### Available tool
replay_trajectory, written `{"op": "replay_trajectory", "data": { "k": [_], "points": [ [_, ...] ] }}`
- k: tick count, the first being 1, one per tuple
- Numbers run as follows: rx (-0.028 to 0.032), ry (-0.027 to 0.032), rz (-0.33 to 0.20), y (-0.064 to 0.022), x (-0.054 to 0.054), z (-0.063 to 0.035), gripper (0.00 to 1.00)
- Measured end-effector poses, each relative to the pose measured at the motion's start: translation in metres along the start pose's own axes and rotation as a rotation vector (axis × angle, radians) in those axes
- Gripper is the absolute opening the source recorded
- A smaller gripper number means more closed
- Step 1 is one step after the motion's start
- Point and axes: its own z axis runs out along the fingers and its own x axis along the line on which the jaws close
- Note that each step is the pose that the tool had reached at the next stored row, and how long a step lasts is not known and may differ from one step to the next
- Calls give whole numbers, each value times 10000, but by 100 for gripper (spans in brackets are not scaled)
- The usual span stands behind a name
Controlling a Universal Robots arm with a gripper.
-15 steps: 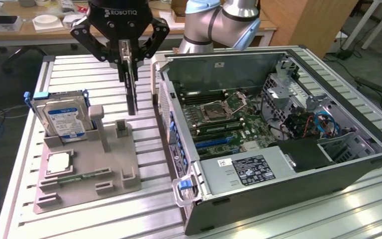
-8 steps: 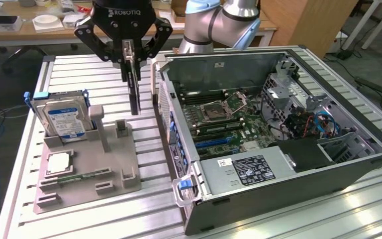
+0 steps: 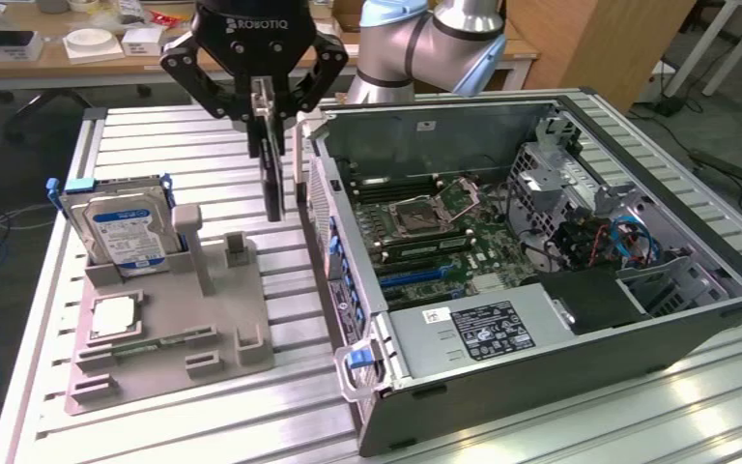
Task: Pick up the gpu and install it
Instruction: 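Pick up the gpu and move the gpu toward the slot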
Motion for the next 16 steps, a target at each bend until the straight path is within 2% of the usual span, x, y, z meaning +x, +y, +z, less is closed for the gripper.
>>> {"op": "replay_trajectory", "data": {
  "k": [16],
  "points": [
    [1,7,1,3,-196,1,26]
  ]
}}
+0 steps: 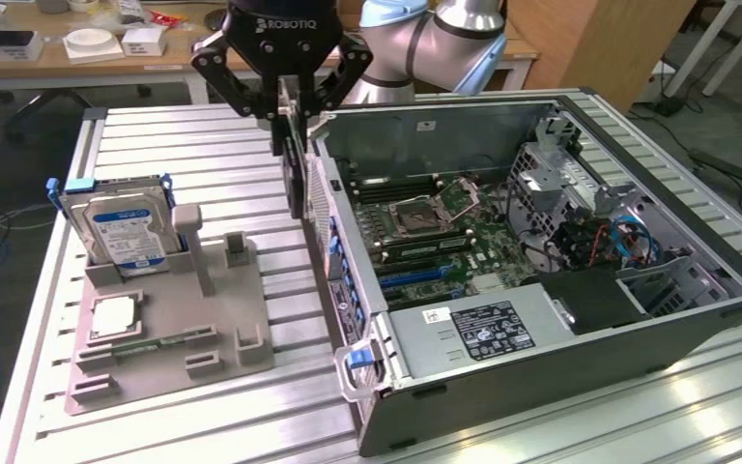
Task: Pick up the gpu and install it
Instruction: 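Pick up the gpu and move the gpu toward the slot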
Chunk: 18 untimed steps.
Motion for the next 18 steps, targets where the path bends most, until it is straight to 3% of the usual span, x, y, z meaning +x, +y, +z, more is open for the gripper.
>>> {"op": "replay_trajectory", "data": {
  "k": [18],
  "points": [
    [-1,3,0,3,-212,2,26]
  ]
}}
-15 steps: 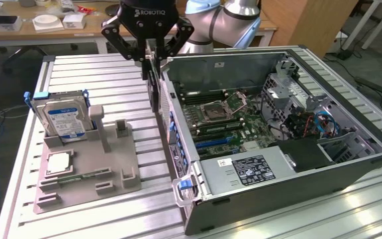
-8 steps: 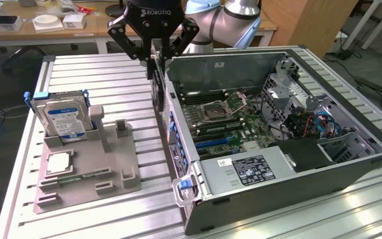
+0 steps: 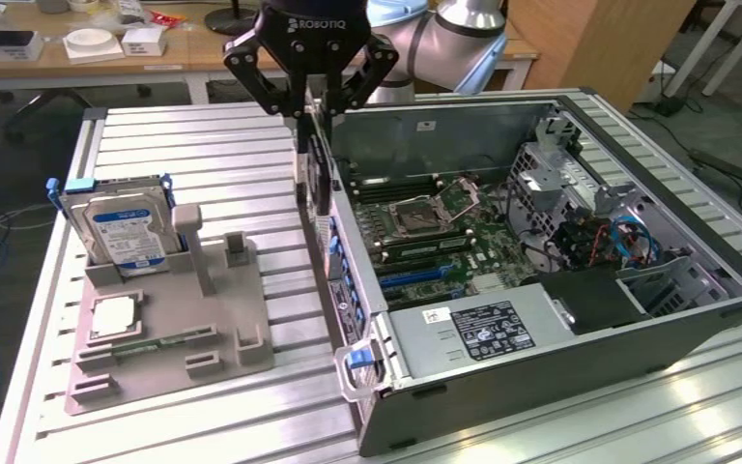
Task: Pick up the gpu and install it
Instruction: 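Pick up the gpu and move the gpu toward the slot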
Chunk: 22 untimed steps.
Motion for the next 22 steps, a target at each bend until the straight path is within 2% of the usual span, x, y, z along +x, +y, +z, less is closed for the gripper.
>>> {"op": "replay_trajectory", "data": {
  "k": [22],
  "points": [
    [21,-4,218,20,-252,2,26]
  ]
}}
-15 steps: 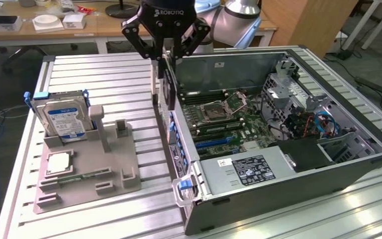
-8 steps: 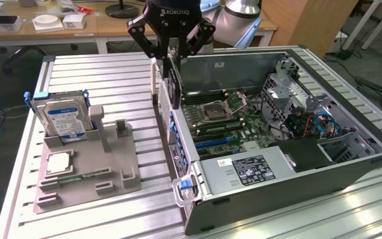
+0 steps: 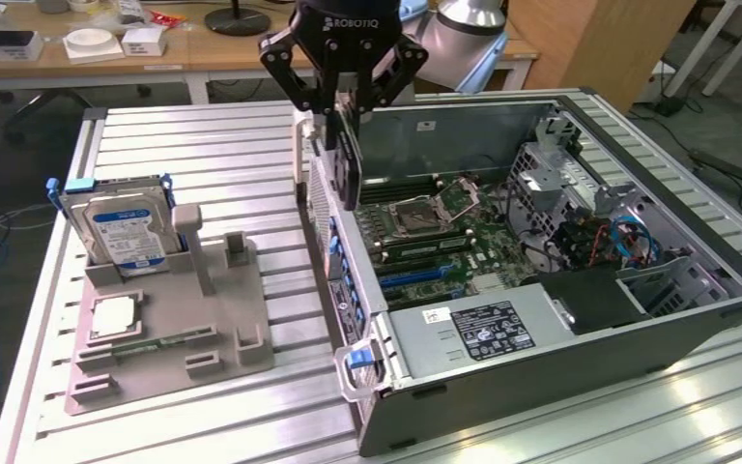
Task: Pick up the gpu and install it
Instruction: 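Pick up the gpu and move the gpu toward the slot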
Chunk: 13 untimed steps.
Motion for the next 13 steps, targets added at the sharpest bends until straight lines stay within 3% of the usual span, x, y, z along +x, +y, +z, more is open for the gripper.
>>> {"op": "replay_trajectory", "data": {
  "k": [13],
  "points": [
    [0,0,1,4,-120,1,26]
  ]
}}
